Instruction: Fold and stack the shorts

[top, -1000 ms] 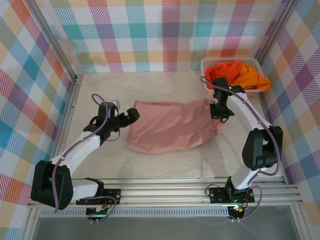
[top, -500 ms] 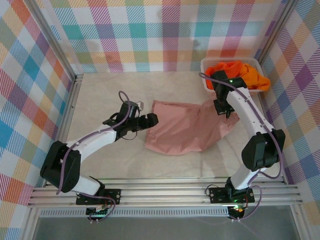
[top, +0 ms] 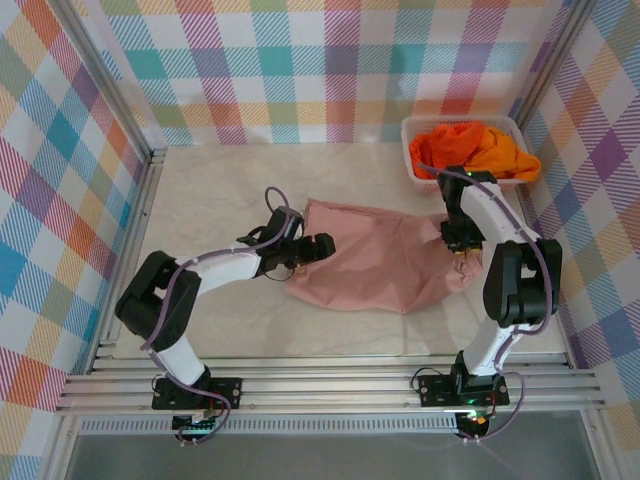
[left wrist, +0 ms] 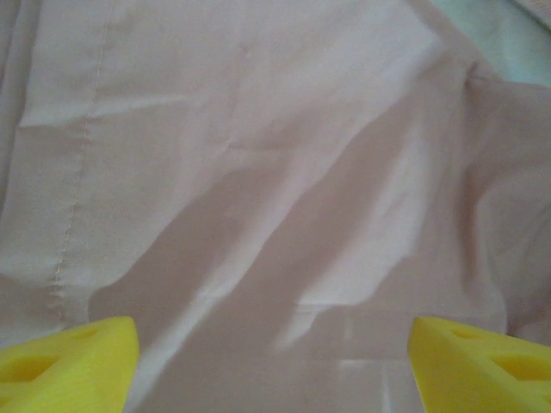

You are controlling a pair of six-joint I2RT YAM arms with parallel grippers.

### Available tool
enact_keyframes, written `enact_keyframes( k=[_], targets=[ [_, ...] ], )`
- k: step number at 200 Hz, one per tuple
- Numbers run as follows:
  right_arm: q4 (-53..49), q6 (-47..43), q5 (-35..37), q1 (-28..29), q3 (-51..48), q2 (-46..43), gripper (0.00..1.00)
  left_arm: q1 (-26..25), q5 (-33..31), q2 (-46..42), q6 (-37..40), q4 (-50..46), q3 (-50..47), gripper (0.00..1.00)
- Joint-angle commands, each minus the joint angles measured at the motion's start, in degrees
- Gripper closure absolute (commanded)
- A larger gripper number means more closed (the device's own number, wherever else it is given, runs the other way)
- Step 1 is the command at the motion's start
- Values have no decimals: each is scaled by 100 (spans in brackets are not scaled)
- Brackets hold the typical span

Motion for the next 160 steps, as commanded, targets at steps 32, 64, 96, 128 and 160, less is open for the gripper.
enact_keyframes(
  k=[32, 64, 96, 128, 160],
  targets=[
    [167, 340, -631, -279, -246, 146, 58, -90, -699, 180, -157, 179, -501, 15],
    [370, 441, -1243, -341, -451, 7, 44, 103, -1104, -81, -341, 11, -1101, 15],
    [799, 604, -2345, -486, -826, -383, 15, 424, -1448, -615, -484, -187, -1759, 14],
    [1289, 788, -3047, -769, -1329, -618, 7, 677, -1568, -1030, -342, -359, -2093, 13],
    [1624, 826, -3563, -917, -1517, -382, 9, 741, -1577, -1118, -217, -467, -2082, 13]
  ],
)
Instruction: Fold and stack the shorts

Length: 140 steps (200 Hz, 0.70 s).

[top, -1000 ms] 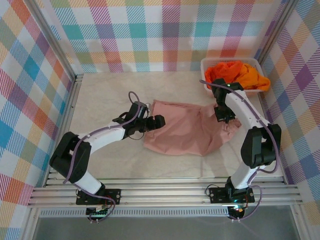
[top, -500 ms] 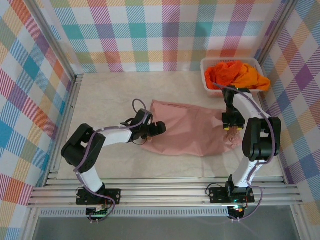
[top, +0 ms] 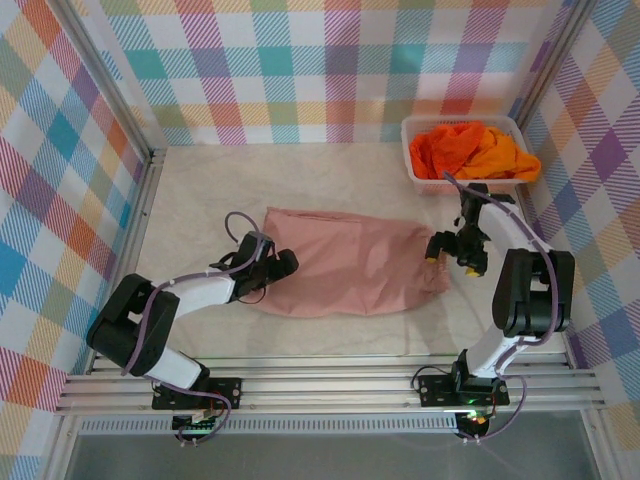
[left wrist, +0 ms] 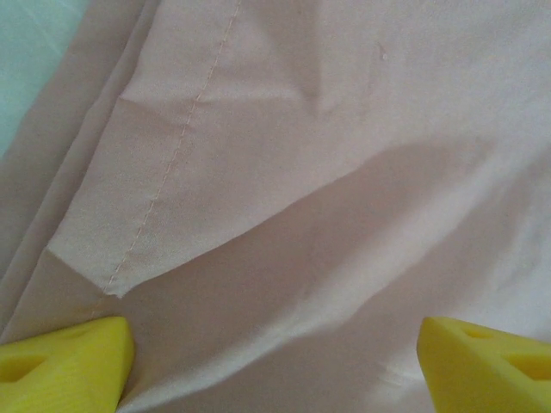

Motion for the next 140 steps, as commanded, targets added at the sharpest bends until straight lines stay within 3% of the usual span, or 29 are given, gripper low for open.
enact_keyframes(
  k=[1, 25, 84, 140],
  targets=[
    [387, 126, -789, -84, -143, 162, 9, 68, -162, 40, 78, -746, -203, 13],
    [607, 125, -1353, -87, -234, 466, 11, 73, -119, 99, 74, -724, -143, 13],
    [852, 90, -1307, -83, -309, 1007, 21, 82, -147, 82, 72, -716, -162, 12],
    [980, -11, -860, -56, -385, 1088, 80, 90, -50, -250, 55, -790, -156, 11]
  ],
)
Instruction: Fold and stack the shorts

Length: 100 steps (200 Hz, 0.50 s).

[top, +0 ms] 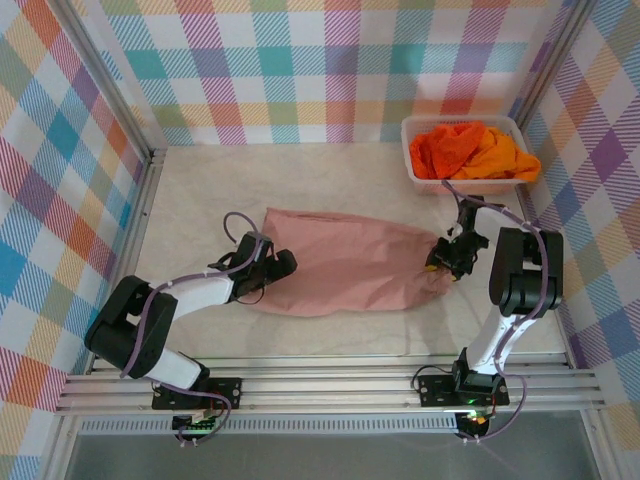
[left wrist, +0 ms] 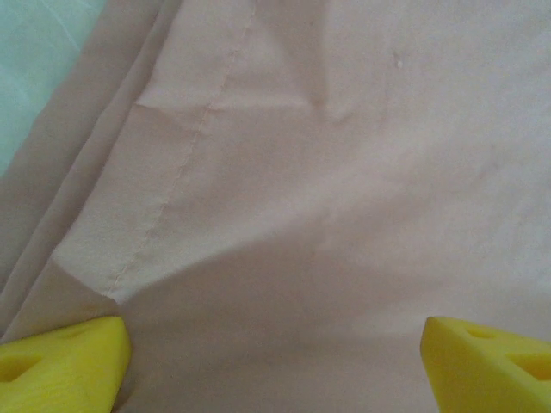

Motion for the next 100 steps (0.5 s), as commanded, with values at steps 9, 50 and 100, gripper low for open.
enact_keyframes(
  k=[9, 50, 100],
  targets=[
    [261, -46, 251, 103, -97, 99, 90, 72, 17, -250, 19, -667, -136, 10],
    [-224, -269, 1462, 520, 254, -538, 100, 135, 314, -1022, 197, -861, 135, 5],
    [-1774, -573, 3707, 1304, 1646, -788, 100, 185, 881, -1629, 719, -1146, 661, 2]
  ],
)
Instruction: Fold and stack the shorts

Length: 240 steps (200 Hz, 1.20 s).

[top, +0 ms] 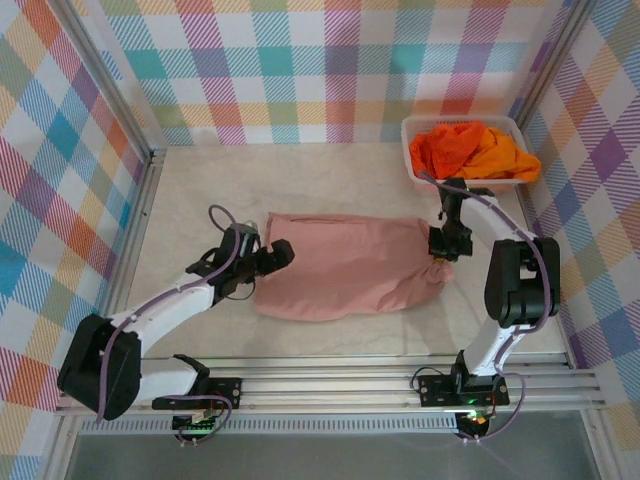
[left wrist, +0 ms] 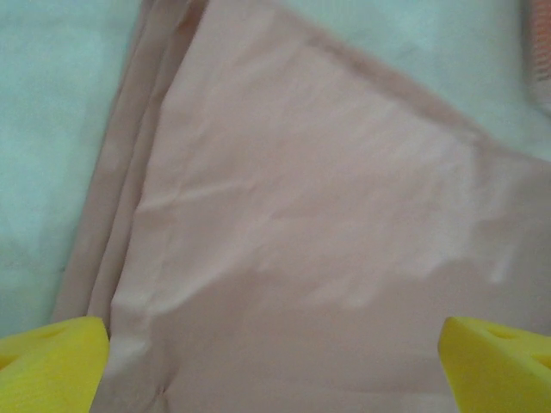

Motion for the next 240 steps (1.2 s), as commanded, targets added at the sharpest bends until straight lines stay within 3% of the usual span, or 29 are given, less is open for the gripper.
enact_keyframes(
  k=[1, 65, 91, 136, 188, 240],
  targets=[
    [-996, -247, 1471, 274, 703, -268, 100, 60, 449, -201, 371, -160, 267, 2],
    [-2720, -413, 3688, 1031, 2934, 123, 100, -292, 902, 131, 194, 395, 305, 10],
    [-3553, -176, 4216, 1292, 3828, 476, 100, -418, 987, 249, 119, 580, 341, 10],
    [-4593, 714, 4254, 2175, 4714, 1297, 100, -473, 928, 378, 36, 663, 300, 9],
    [-4598, 1338, 3389, 2997, 4939, 2089, 99, -478, 706, 356, -39, 629, 152, 8],
    [-4391, 1542, 2020, 3550, 5320, 2916, 82, -472, 296, 181, -357, 724, -161, 7]
  ],
)
